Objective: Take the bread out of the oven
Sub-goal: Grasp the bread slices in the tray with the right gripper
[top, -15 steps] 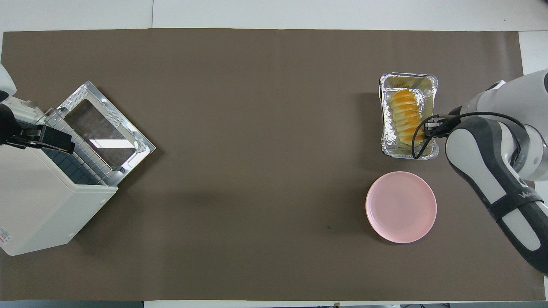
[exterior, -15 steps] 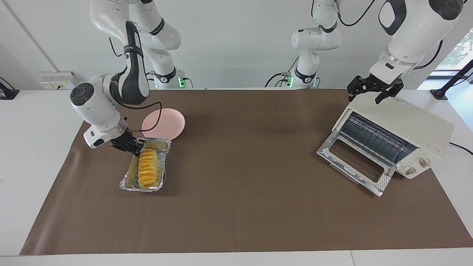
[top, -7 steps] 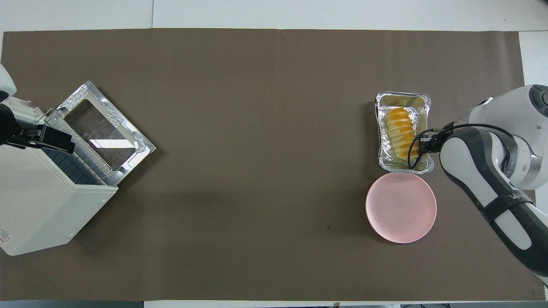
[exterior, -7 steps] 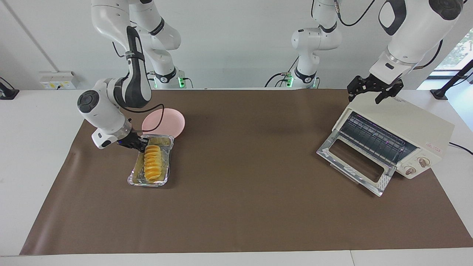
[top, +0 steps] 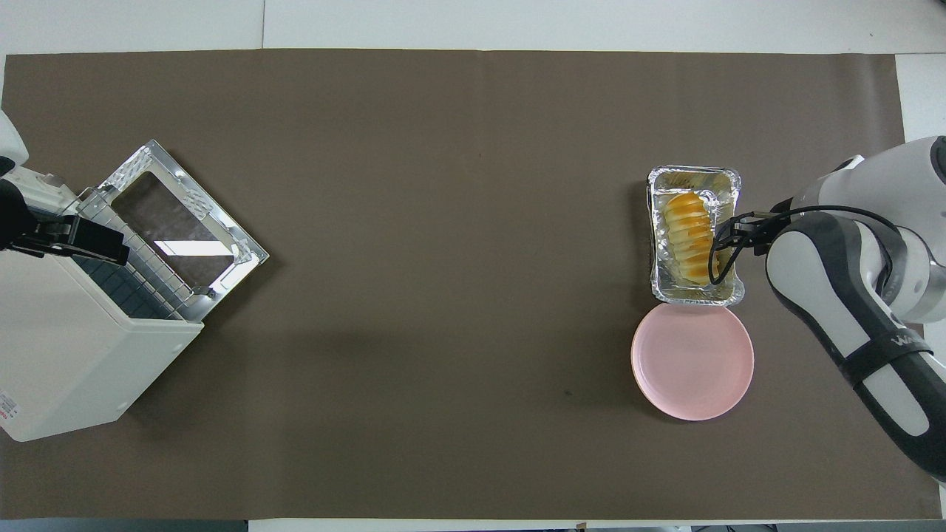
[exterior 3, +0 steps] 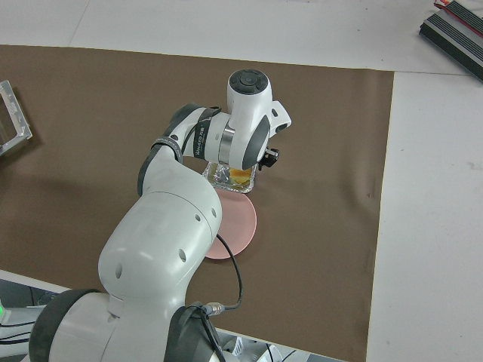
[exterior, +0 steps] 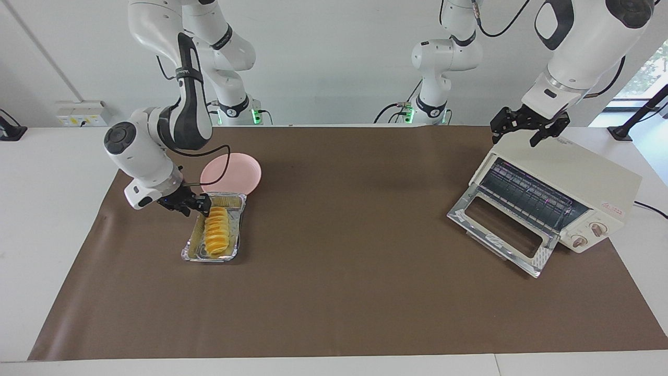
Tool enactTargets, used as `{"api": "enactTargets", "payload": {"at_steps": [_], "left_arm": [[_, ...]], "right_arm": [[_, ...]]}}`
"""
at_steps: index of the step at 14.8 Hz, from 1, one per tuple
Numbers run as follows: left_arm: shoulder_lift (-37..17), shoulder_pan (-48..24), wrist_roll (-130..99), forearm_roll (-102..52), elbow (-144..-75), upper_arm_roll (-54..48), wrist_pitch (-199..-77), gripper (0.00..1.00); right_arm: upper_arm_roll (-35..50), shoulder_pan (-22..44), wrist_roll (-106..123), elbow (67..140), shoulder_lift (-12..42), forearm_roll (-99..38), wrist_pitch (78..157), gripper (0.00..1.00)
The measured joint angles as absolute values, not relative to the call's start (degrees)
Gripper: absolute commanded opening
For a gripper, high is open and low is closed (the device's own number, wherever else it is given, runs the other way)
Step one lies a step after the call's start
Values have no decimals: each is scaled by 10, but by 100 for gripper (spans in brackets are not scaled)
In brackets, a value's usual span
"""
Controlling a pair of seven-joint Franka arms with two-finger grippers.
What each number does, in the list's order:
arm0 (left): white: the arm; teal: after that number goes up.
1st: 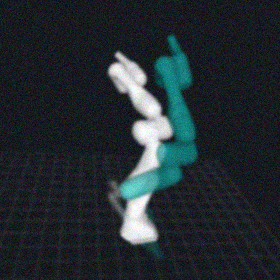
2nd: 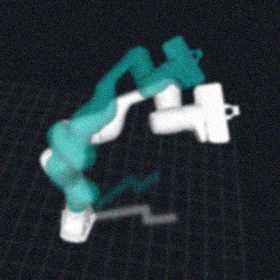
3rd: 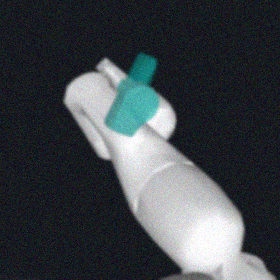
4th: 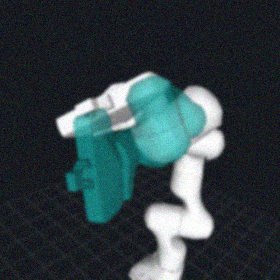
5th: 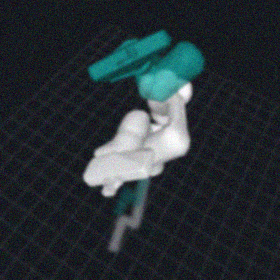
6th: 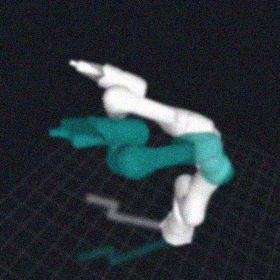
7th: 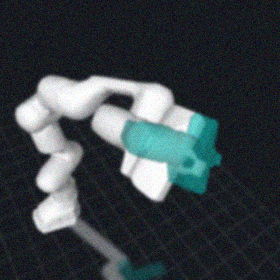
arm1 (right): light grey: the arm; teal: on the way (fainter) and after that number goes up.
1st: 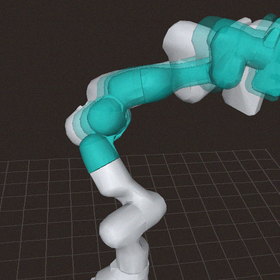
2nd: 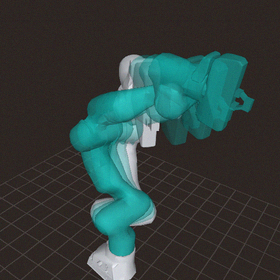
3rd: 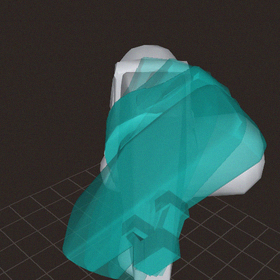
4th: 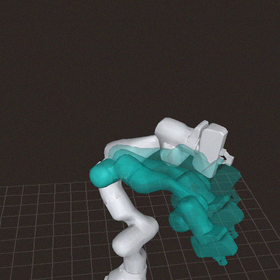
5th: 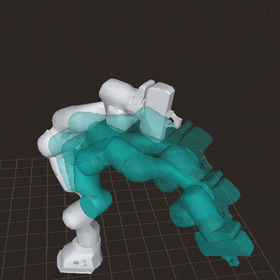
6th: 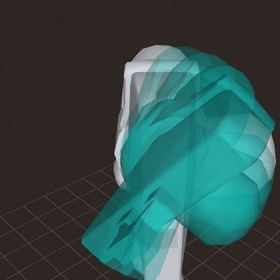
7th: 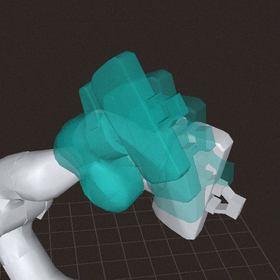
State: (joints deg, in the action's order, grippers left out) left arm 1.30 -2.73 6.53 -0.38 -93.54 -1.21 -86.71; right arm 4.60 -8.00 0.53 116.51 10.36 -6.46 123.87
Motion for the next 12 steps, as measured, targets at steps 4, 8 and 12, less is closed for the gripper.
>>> {"api": "enactTargets", "payload": {"at_steps": [4, 8, 12], "left_arm": [[13, -27, 65, -4, -935, -12, -867, 100], [13, -27, 65, -4, -935, -12, -867, 100], [13, -27, 65, -4, -935, -12, -867, 100]], "right_arm": [[47, -56, 4, 1159, 104, -65, 1249, 100], [48, -39, 1, 1160, 126, -65, 1285, 100], [48, -25, 2, 1160, 151, -63, 1309, 84]]}}
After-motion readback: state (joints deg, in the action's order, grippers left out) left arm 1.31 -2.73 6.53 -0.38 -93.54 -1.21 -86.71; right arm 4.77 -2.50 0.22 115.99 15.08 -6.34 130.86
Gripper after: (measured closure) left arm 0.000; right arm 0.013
